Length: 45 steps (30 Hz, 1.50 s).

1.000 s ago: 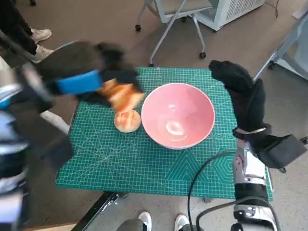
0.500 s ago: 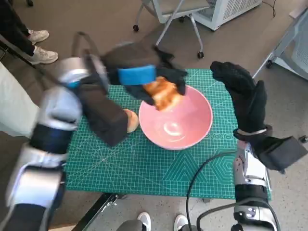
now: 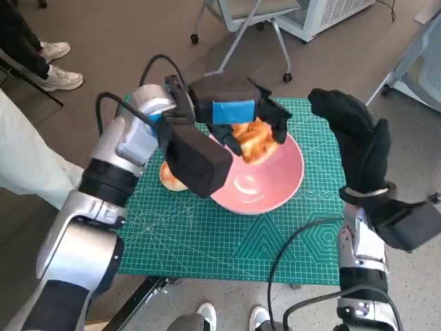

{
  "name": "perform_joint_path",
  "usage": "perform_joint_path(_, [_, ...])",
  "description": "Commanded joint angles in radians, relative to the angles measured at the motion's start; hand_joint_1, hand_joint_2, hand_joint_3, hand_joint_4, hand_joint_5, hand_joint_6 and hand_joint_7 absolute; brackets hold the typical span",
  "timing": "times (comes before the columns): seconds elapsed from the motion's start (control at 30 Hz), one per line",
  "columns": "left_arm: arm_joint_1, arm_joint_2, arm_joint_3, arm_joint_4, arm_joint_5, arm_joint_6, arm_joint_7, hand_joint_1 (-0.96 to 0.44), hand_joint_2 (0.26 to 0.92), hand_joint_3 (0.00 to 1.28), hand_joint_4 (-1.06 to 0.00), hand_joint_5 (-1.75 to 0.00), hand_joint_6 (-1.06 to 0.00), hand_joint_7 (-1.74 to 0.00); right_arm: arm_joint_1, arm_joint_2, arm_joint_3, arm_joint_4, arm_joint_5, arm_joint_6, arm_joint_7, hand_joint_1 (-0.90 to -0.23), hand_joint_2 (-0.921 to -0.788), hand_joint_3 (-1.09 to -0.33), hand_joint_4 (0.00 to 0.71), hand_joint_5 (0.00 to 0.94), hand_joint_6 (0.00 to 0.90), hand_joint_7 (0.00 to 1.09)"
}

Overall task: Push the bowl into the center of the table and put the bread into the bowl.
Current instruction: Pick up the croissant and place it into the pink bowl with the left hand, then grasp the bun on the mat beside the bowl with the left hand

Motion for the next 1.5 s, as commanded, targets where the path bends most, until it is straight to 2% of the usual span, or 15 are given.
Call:
perform_joint_path(0.03, [-0.03,-0.006,-0.009,0.026,0.016,-0.001,0.008,0.0,0.914,0.04,-0.68,-1.27,-0.74,-0.95,0.03,-0.004,-0.003,-0.008,0.0,0.02,-0.012,-0.696,-0.921,-0.811,0.195,0.011,0.067,0.56])
perform_joint_path(0.17, [-0.025,-0.011,-0.011,0.053,0.014,0.014,-0.006,0.0,0.917,0.04,-0.67,-1.28,-0.74,-0.94,0.034,-0.001,-0.004,-0.013,-0.004,0.022,-0.02,-0.696,-0.921,-0.81,0.196,0.01,0.07,0.55])
perform_joint_path(0.2, [-0.016,-0.014,-0.012,0.07,0.013,0.034,-0.021,-0.01,0.893,0.04,-0.58,-1.11,-0.64,-0.85,0.036,0.001,-0.004,-0.016,-0.008,0.022,-0.027,-0.697,-0.921,-0.81,0.196,0.01,0.071,0.55])
perform_joint_path(0.23, [-0.011,-0.016,-0.013,0.082,0.011,0.048,-0.032,-0.03,0.858,0.04,-0.47,-0.75,-0.51,-0.64,0.038,0.003,-0.004,-0.019,-0.01,0.022,-0.032,-0.698,-0.921,-0.808,0.197,0.01,0.073,0.55])
perform_joint_path(0.27, [-0.005,-0.016,-0.013,0.087,0.009,0.06,-0.041,-0.04,0.834,0.03,-0.39,-0.48,-0.43,-0.46,0.04,0.004,-0.003,-0.021,-0.013,0.021,-0.037,-0.699,-0.921,-0.808,0.197,0.01,0.074,0.55])
perform_joint_path(0.3, [-0.002,-0.017,-0.012,0.087,0.008,0.064,-0.044,-0.07,0.814,0.02,-0.31,-0.31,-0.38,-0.32,0.041,0.005,-0.002,-0.022,-0.015,0.021,-0.039,-0.699,-0.921,-0.807,0.197,0.01,0.075,0.55])
perform_joint_path(0.33, [0.002,-0.015,-0.01,0.083,0.005,0.069,-0.05,-0.08,0.801,0.01,-0.26,-0.2,-0.34,-0.24,0.041,0.006,0.0,-0.023,-0.016,0.021,-0.042,-0.699,-0.921,-0.807,0.197,0.009,0.076,0.54])
perform_joint_path(0.43, [0.012,-0.007,-0.004,0.062,-0.002,0.083,-0.066,-0.12,0.777,0.0,-0.18,-0.06,-0.29,-0.12,0.04,0.006,0.003,-0.025,-0.017,0.023,-0.048,-0.699,-0.921,-0.807,0.197,0.009,0.077,0.54])
perform_joint_path(0.63, [0.049,0.039,0.017,-0.033,-0.013,0.086,-0.085,-0.19,0.755,0.0,-0.11,-0.01,-0.26,-0.05,0.039,0.007,0.008,-0.032,-0.014,0.032,-0.05,-0.698,-0.921,-0.808,0.197,0.007,0.079,0.53])
perform_joint_path(0.97, [0.156,0.179,0.098,-0.301,-0.088,0.126,-0.152,-0.23,0.741,0.0,-0.12,0.0,-0.29,-0.04,0.038,0.005,0.01,-0.027,-0.003,0.034,-0.037,-0.697,-0.921,-0.804,0.197,0.005,0.081,0.53])
perform_joint_path(1.27, [0.258,0.295,0.183,-0.529,-0.145,0.24,-0.205,-0.2,0.732,0.0,-0.09,0.0,-0.27,-0.02,0.048,0.003,0.014,-0.05,0.003,0.039,-0.032,-0.7,-0.921,-0.805,0.196,0.004,0.083,0.52])
perform_joint_path(1.5, [0.305,0.345,0.22,-0.584,-0.152,0.331,-0.21,-0.16,0.732,0.0,-0.05,0.0,-0.25,-0.01,0.057,0.003,0.02,-0.089,0.017,0.052,-0.025,-0.701,-0.921,-0.805,0.197,0.004,0.084,0.52])
